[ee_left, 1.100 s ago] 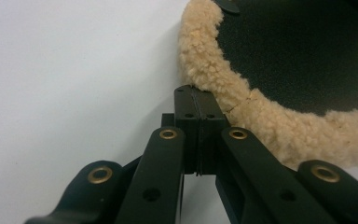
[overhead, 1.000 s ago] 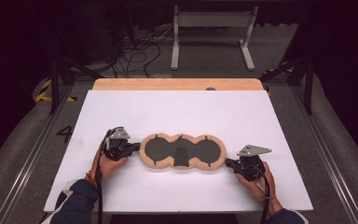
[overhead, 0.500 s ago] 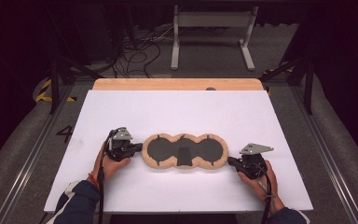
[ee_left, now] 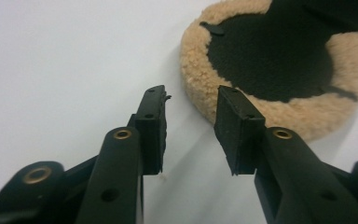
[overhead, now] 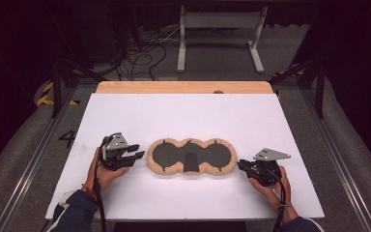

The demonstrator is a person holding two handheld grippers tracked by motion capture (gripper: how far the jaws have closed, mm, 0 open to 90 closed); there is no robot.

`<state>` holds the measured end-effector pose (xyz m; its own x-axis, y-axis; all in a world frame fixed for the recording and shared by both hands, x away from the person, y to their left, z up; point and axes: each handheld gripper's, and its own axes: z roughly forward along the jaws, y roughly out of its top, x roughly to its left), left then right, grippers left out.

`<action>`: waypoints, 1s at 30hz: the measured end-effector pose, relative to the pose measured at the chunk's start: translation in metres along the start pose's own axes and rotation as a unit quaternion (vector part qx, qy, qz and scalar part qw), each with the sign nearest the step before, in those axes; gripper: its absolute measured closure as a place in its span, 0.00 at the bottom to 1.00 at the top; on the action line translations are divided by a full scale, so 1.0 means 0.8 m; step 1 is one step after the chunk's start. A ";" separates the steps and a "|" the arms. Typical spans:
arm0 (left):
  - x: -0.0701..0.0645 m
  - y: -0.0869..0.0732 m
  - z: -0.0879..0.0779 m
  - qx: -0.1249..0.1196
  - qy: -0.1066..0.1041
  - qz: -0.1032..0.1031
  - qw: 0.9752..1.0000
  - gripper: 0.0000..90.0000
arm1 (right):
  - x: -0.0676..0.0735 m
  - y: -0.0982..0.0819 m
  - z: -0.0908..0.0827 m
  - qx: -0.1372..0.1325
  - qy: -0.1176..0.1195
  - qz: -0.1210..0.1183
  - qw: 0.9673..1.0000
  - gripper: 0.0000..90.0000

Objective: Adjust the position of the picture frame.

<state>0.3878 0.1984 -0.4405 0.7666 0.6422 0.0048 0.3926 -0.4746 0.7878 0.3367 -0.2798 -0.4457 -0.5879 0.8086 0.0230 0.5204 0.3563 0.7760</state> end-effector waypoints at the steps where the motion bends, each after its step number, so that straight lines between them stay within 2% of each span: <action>1: -0.002 -0.002 -0.003 -0.001 0.006 -0.003 1.000 0.64 | 0.000 0.000 -0.001 0.000 0.000 0.003 1.000 0.84; 3: -0.004 -0.010 -0.013 -0.002 0.017 -0.006 1.000 0.54 | 0.000 0.000 -0.003 -0.005 0.002 0.008 1.000 0.81; 7: -0.011 -0.029 -0.029 0.007 0.033 -0.002 0.999 0.39 | 0.001 0.002 -0.010 -0.034 0.016 0.024 0.999 0.71; 9: -0.013 -0.039 -0.035 0.008 0.046 -0.010 0.999 0.32 | 0.004 0.004 -0.010 -0.041 0.018 0.022 0.999 0.65; 12: -0.015 -0.051 -0.043 0.010 0.038 -0.022 0.999 0.27 | 0.010 0.005 -0.010 -0.042 0.025 0.012 0.999 0.61; 14: -0.019 -0.058 -0.046 0.018 0.044 -0.020 0.999 0.24 | 0.014 0.006 -0.010 -0.042 0.029 0.010 0.999 0.58; 16: -0.025 -0.065 -0.050 0.026 0.046 -0.016 0.998 0.21 | 0.018 0.006 -0.009 -0.040 0.036 0.005 0.999 0.58; 21: -0.038 -0.076 -0.062 0.026 0.038 -0.011 0.999 0.16 | 0.025 0.007 -0.008 -0.032 0.039 -0.009 0.999 0.61; 22: -0.041 -0.081 -0.067 0.019 0.029 -0.016 0.999 0.14 | 0.029 0.007 -0.006 -0.027 0.043 -0.012 0.999 0.64; 24: -0.041 -0.083 -0.069 0.017 0.023 -0.017 0.999 0.13 | 0.031 0.007 -0.006 -0.027 0.047 -0.015 0.998 0.64; 26: -0.044 -0.089 -0.073 0.012 0.016 -0.028 0.999 0.12 | 0.037 0.009 -0.004 -0.024 0.054 -0.022 0.998 0.66; 28: -0.045 -0.090 -0.073 0.013 0.018 -0.029 0.999 0.12 | 0.042 0.009 -0.002 -0.021 0.060 -0.028 0.998 0.68; 30: -0.044 -0.089 -0.070 0.020 0.023 -0.021 0.999 0.12 | 0.048 0.011 0.003 -0.016 0.063 -0.037 0.997 0.70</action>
<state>0.3043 0.2429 -0.4620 0.7245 0.6893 0.0013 0.4448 -0.4689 0.7631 0.3199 -0.2445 -0.4392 -0.6989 0.7139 0.0424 0.4532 0.3963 0.7984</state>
